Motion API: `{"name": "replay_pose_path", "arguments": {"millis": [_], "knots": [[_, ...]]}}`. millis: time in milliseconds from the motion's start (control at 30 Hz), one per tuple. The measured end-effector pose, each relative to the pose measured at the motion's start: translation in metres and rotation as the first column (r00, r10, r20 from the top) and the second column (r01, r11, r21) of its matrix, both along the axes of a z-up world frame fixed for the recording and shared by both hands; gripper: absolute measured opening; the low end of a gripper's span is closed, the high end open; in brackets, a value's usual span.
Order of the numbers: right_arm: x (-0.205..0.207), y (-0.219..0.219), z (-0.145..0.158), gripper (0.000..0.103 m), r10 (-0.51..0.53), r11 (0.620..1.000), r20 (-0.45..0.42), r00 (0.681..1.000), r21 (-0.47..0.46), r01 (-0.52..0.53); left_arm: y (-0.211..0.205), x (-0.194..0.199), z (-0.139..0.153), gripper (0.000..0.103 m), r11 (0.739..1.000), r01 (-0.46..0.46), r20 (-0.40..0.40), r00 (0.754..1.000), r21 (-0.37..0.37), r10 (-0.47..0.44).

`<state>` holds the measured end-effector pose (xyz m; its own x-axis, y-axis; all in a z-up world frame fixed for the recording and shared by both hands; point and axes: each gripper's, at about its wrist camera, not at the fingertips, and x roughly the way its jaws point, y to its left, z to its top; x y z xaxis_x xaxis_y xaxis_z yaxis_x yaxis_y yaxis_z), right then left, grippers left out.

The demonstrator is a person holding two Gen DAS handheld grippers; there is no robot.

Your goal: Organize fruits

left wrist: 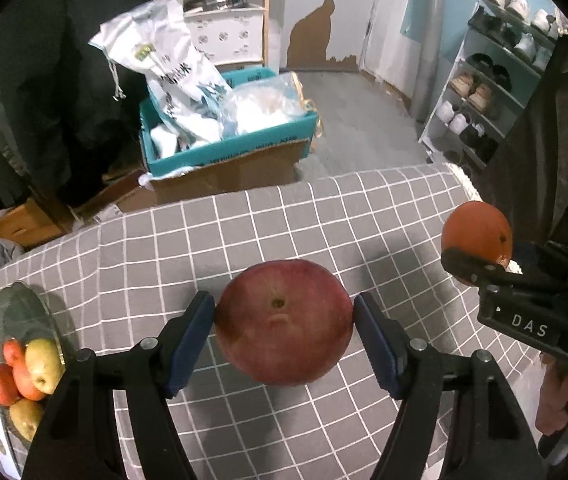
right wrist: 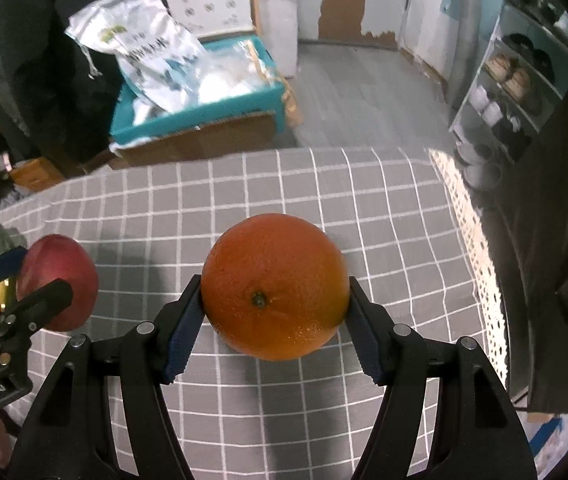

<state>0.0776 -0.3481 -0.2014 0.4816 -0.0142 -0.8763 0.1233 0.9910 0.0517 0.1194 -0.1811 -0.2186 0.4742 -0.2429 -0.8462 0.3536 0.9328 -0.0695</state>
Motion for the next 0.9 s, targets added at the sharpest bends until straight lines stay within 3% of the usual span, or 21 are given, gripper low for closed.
{"name": "replay_pose_path", "arguments": {"millis": [100,133,167,200,300,567,667,900], "knots": [[-0.005,0.007,0.016,0.067,0.014,1.0,0.034,0.999,-0.004,-0.014,0.007,-0.006,0.009,0.067,1.0,-0.007,0.016,1.0,-0.008,0.007],[-0.006,0.01,0.021,0.067,0.022,1.0,0.046,0.999,-0.008,-0.022,0.01,-0.008,0.015,0.035,1.0,-0.002,0.032,0.999,-0.021,0.003],[-0.008,0.013,0.026,0.067,0.031,0.999,0.055,0.998,-0.013,-0.03,0.012,-0.01,0.022,0.024,0.999,0.007,0.045,0.999,-0.034,-0.005],[-0.01,0.015,0.03,0.067,0.038,0.999,0.064,0.997,-0.017,-0.037,0.013,-0.011,0.027,0.023,0.999,0.007,0.054,0.999,-0.036,-0.005],[-0.015,0.023,0.038,0.067,0.053,0.998,0.078,0.996,-0.022,-0.051,0.018,-0.007,0.035,0.026,0.997,-0.004,0.043,0.999,-0.083,0.008],[-0.015,0.025,0.027,0.067,0.056,0.998,0.03,0.998,-0.018,-0.056,0.039,0.009,0.002,0.034,0.995,-0.066,-0.049,0.997,-0.074,0.062],[-0.01,0.021,0.014,0.067,0.048,0.999,-0.002,0.999,0.021,-0.048,0.048,0.014,-0.01,0.056,0.993,-0.102,-0.057,0.994,-0.059,0.098],[0.006,0.02,-0.018,0.067,0.035,0.997,-0.053,0.998,0.064,-0.032,0.047,0.023,-0.03,0.072,0.992,-0.116,-0.078,0.991,-0.05,0.112]]}}
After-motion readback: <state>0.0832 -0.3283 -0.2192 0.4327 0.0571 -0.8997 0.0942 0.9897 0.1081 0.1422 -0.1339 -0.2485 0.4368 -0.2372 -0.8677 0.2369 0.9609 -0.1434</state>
